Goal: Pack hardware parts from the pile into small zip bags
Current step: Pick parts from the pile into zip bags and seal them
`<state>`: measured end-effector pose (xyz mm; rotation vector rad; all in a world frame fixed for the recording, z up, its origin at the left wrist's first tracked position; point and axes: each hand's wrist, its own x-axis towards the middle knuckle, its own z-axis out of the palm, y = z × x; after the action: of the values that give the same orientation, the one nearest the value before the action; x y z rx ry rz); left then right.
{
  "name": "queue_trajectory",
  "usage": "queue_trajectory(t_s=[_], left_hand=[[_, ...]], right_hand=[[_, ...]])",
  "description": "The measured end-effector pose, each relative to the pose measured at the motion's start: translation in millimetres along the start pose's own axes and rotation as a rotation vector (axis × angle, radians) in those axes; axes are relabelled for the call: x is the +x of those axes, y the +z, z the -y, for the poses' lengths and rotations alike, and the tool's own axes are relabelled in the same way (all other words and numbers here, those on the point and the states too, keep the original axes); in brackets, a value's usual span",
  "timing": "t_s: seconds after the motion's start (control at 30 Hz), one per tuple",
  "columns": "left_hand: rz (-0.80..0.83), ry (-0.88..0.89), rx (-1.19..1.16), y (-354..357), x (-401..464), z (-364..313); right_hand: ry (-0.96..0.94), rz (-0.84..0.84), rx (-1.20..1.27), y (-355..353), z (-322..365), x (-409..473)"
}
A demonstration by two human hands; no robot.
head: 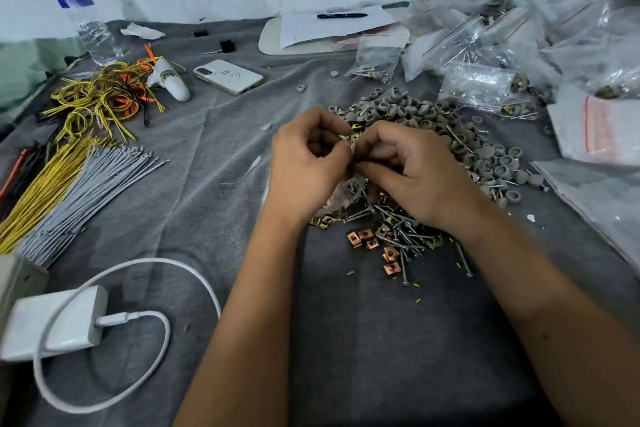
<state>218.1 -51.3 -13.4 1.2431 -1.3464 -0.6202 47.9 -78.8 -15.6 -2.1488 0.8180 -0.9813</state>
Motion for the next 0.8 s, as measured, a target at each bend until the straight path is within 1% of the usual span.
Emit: queue_trajectory(t_s=[0.07,0.17,0.33,0.43,0.5,0.53,0.57,0.63,0.7,0.73,0.8], left_hand=[[-0.031,-0.002,-0.032,0,0,-2],[-0.122,0.027,-0.106,-3,0,-2],[-0.215,0.080,-0.180,-5,2,0],[-0.282,0.077,-0.199,-5,3,1],[-0.361,0.074,-0.219,-6,5,1],[-0.409,0.066,-0.233,-7,6,1],[-0.457,0.054,-0.246,-8,7,2],[-0.533,0.035,-0.265,-10,8,3],[-0.566,0.021,-0.289,-12,9,4],[-0.569,0.017,-0.298,-12,9,4],[-0.563,0.011,-0.302,-12,9,4]], right_hand=[[-0.011,0.038,-0.024,3,-1,-1],[-0.021,-0.002,-0.069,5,-1,-1],[-0.026,-0.134,-0.080,12,2,0],[-0.103,-0.256,-0.118,12,7,0],[-0.150,-0.306,-0.167,10,8,0],[-0.169,-0.288,-0.199,8,8,0],[-0.186,-0.230,-0.234,7,7,0],[-0.187,-0.017,-0.290,9,6,-1],[-0.173,0.203,-0.379,15,4,-1],[-0.164,0.286,-0.426,18,4,-2],[-0.141,0.368,-0.476,23,4,-1]])
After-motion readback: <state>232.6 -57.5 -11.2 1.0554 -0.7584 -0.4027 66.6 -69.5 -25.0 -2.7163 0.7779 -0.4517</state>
